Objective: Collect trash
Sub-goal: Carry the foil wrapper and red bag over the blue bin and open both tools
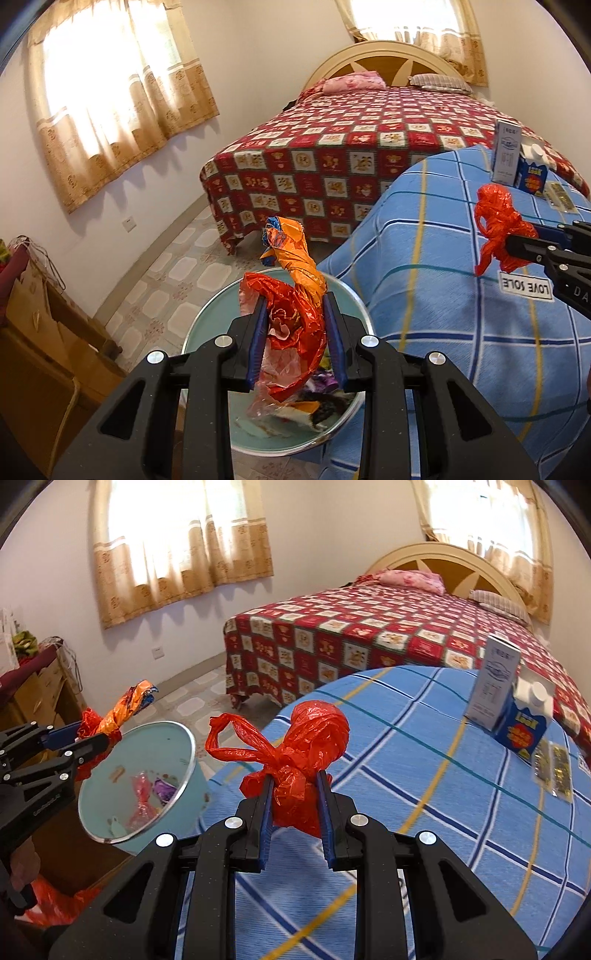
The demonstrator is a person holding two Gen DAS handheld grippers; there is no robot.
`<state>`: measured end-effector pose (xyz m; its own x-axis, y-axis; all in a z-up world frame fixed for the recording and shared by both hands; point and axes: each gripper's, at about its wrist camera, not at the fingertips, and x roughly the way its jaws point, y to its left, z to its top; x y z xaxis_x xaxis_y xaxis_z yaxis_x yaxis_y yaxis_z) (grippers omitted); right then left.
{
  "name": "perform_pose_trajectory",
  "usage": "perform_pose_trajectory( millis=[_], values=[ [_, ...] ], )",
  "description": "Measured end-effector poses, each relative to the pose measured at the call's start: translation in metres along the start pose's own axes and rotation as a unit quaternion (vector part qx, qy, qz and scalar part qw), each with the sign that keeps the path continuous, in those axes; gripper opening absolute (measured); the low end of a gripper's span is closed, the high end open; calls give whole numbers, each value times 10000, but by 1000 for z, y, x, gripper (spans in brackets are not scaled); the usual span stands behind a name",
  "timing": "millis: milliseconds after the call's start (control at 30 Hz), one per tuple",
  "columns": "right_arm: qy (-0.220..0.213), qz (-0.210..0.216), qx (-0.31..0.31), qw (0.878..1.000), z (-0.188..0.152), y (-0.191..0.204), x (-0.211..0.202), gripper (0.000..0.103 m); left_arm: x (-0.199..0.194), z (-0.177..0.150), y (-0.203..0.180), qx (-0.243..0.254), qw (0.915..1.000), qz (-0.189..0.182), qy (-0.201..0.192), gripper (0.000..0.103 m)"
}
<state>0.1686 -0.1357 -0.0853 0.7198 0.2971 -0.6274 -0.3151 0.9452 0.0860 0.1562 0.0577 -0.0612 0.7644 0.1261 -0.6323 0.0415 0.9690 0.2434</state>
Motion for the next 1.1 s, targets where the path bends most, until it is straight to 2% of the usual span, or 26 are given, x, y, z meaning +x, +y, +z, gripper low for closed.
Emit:
perform_pose_trajectory(
  millis=[400,1100],
  values=[
    [-10,243,-284,9993,7,37,6,22,-5,-15,28,-81,9998,176,66,29],
    [-18,466,-613,9970,10,79,11,22,-5,-37,65,-279,9987,387,193,29]
  ],
)
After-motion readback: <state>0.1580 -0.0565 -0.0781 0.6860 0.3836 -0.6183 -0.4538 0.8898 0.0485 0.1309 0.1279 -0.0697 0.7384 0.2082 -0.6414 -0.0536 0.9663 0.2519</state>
